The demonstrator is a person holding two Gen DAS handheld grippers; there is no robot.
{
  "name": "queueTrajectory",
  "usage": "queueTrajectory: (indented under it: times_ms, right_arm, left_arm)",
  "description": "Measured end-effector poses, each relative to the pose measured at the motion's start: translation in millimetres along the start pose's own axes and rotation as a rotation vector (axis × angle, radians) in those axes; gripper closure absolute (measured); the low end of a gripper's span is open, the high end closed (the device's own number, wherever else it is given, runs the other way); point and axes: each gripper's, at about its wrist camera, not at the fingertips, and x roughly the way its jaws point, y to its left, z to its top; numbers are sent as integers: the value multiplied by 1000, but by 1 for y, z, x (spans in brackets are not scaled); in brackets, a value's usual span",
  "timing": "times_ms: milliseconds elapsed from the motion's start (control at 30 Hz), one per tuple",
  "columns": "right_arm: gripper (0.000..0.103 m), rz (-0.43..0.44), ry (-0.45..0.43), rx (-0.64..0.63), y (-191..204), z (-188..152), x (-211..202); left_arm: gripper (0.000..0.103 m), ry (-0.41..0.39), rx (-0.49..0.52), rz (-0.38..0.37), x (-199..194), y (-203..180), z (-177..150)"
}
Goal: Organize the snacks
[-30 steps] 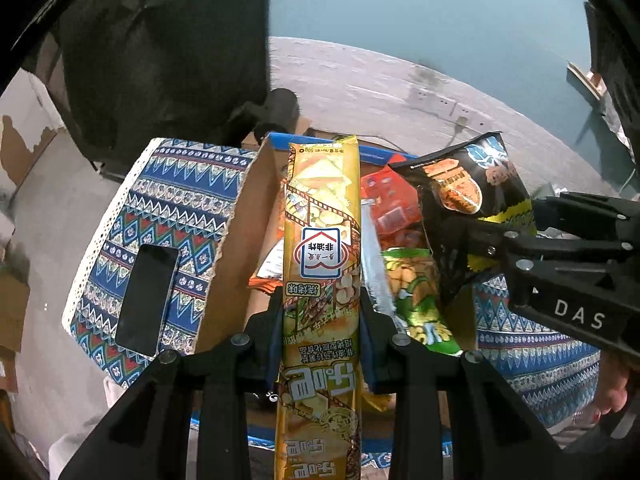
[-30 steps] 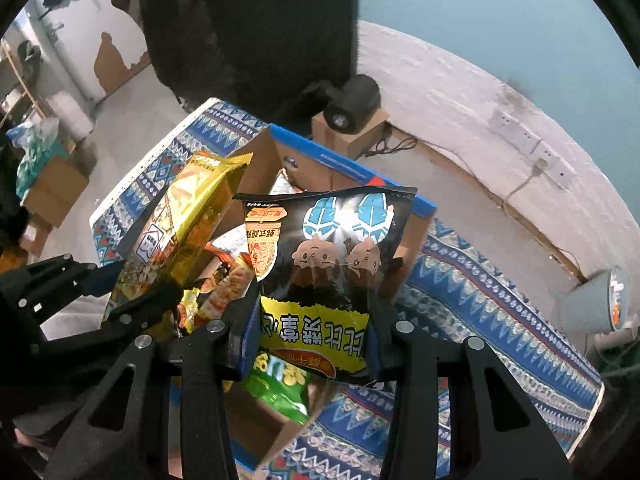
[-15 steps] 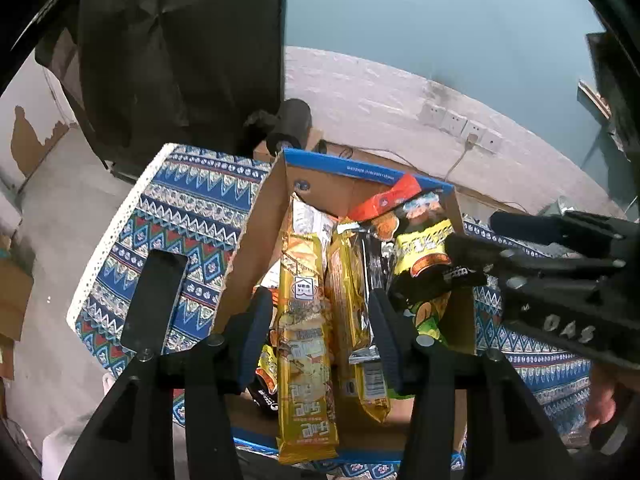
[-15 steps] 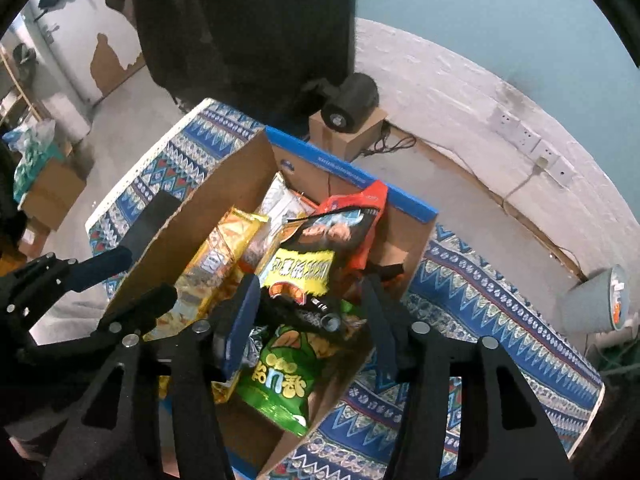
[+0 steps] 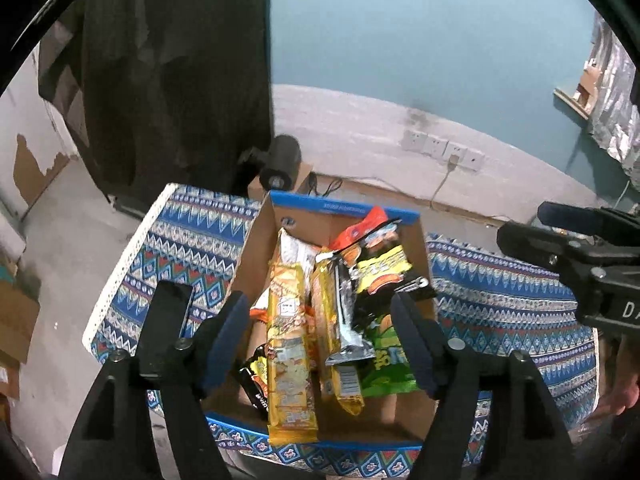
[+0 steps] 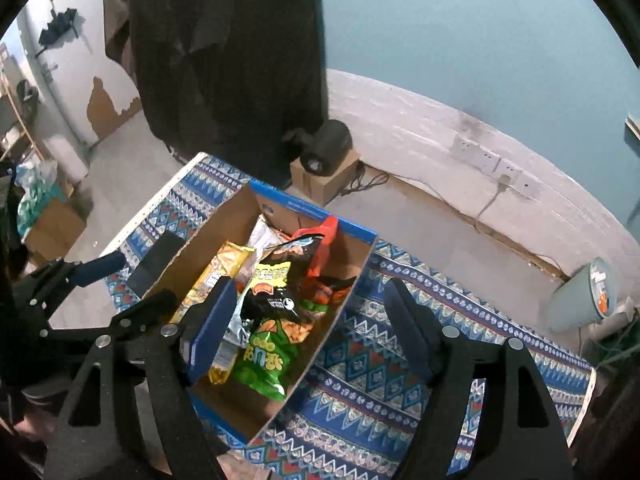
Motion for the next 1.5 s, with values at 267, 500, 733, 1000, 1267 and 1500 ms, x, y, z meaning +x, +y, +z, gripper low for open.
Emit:
queueTrajectory:
  times_ms: [267, 500, 733, 1000, 1267, 1500]
  right_arm:
    - [24, -8, -40, 25, -13, -12, -26]
    - [23, -22, -64, 41, -26, -23, -37]
    - [23, -27, -44, 82, -45, -35, -34]
    - [23, -33, -60, 65, -44, -37, -41]
    - [23, -44, -66, 54, -42, -37, -44]
    - [23, -44, -54, 58, -44, -40, -44]
  left_arm:
    - [16, -79, 39, 7, -26, -17, 5]
    - [15, -121, 89, 32, -34, -35, 2]
    - [15, -137, 117, 27, -36, -47, 0]
    - [15, -141, 145, 25, -38, -58, -1]
    - [15, -132, 137, 19, -37, -59, 0]
    - [15, -120, 139, 19, -34, -59, -2]
